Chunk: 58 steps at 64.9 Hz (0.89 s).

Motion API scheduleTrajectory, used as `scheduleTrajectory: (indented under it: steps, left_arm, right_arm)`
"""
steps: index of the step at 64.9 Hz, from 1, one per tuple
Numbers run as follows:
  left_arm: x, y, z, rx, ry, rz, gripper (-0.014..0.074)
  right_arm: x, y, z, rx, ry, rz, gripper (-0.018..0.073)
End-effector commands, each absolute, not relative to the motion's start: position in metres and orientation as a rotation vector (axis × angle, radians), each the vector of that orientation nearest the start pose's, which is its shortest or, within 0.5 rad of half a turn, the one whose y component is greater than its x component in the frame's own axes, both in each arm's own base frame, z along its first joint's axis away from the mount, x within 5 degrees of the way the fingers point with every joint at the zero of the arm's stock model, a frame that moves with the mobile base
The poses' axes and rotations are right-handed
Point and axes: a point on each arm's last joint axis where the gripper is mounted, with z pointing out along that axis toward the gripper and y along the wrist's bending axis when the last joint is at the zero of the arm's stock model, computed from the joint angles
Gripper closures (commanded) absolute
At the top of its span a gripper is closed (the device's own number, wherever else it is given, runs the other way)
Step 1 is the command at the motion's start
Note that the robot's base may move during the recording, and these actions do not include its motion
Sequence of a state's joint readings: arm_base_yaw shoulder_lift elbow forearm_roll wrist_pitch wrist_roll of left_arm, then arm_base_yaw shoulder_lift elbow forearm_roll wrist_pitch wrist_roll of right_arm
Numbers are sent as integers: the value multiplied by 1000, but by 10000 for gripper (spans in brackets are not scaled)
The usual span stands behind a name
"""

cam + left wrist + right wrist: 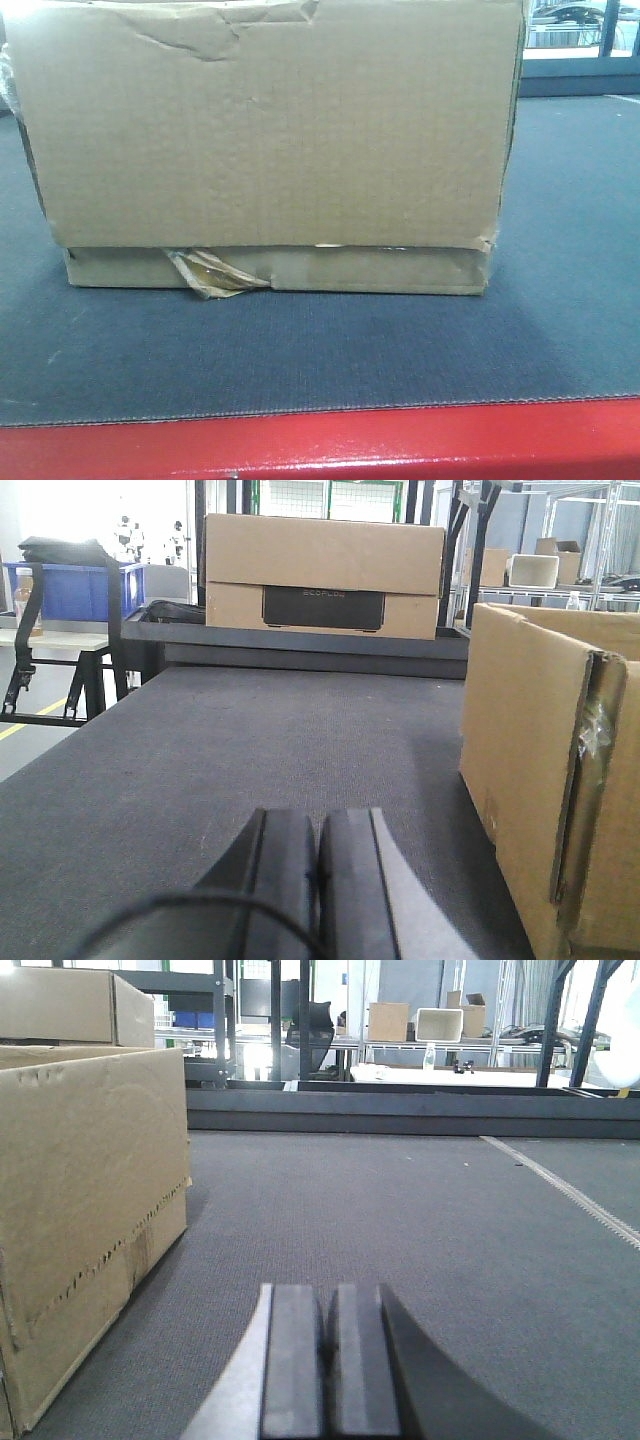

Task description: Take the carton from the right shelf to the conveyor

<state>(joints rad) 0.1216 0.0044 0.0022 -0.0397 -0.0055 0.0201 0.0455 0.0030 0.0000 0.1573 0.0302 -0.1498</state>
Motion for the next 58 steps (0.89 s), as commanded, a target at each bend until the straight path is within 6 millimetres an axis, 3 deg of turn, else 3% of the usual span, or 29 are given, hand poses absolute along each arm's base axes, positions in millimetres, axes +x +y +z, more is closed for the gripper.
scheduleTrajectory:
  steps: [1,58]
  left_arm:
    - [55,7,216,-105,1455,89,592]
    - [55,7,216,-105,1455,89,592]
  right_arm:
    - [56,2,214,-28,1478,34,620]
    - [56,2,214,-28,1476,34,620]
